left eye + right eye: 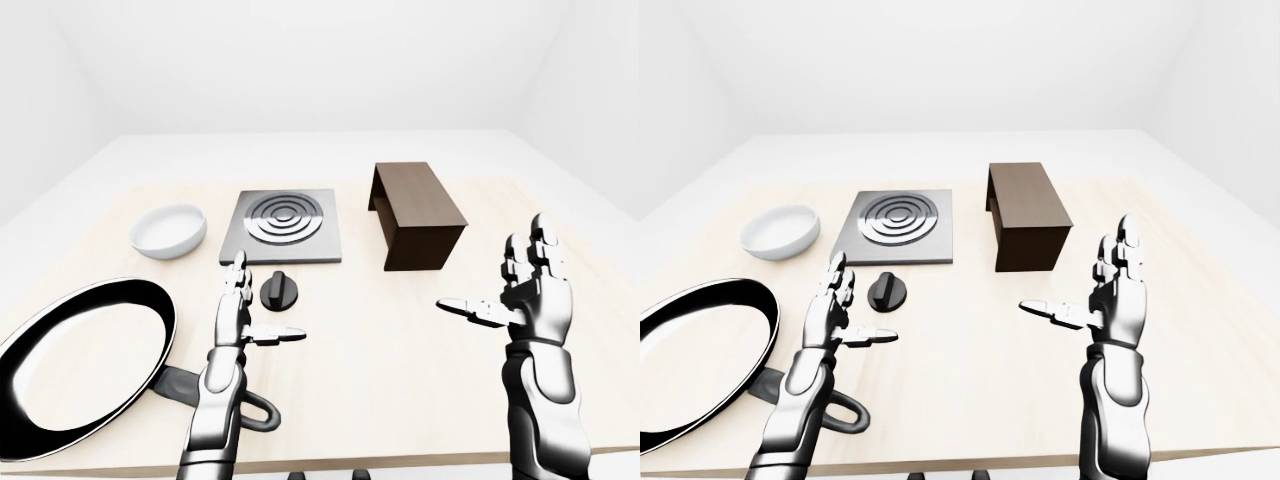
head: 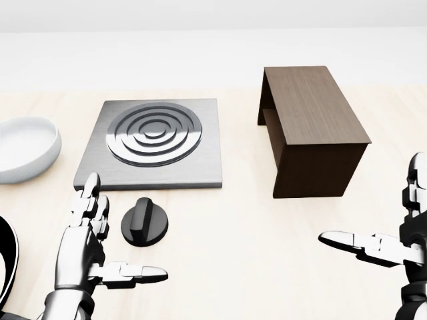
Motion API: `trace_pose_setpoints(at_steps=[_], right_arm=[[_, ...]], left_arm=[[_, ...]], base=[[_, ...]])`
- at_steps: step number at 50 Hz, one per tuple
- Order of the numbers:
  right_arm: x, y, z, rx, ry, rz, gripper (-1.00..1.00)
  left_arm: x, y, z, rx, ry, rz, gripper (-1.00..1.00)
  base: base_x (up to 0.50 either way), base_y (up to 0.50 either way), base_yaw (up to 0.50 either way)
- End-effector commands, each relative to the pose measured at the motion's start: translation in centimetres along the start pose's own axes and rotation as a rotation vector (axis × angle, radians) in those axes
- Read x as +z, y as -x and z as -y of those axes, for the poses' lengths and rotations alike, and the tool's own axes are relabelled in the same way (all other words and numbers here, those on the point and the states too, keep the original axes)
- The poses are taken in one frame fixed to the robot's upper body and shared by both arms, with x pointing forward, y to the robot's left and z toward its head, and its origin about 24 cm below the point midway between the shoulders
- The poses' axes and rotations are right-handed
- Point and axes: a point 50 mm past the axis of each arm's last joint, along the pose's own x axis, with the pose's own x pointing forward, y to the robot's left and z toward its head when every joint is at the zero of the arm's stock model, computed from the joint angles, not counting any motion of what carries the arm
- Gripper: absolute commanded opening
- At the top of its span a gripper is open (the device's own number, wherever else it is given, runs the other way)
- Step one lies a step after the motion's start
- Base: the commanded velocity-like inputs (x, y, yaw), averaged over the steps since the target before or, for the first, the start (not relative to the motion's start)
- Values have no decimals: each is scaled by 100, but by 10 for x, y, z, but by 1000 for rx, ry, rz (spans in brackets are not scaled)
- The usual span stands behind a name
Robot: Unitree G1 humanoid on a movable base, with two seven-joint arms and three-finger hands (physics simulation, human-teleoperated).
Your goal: Turn on the stove.
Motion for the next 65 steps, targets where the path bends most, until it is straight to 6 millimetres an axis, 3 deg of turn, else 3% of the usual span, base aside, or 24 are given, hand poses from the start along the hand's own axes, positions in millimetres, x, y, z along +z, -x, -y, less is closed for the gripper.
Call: trace_pose_setpoints(at_steps=[1, 10, 19, 29, 65], right_arm=[[1, 1, 1, -8, -9, 2, 100], [-1, 2, 0, -3, -11, -7, 100], [-2, 2, -1, 1, -11, -10, 100], [-5, 1, -2, 4, -12, -24, 100], [-5, 0, -4, 14, -10, -21, 100]], left_arm=[[-2, 0, 1, -2, -2, -5, 100], [-7, -4, 0, -1, -10, -24, 100], [-24, -18, -4, 23, -29, -83, 100], [-41, -20, 0, 6, -20, -164, 100], [-40, -12, 14, -39, -25, -150, 100]], base=[[0, 0, 0], [0, 0, 0], [0, 0, 0], [0, 0, 0], [0, 0, 0]])
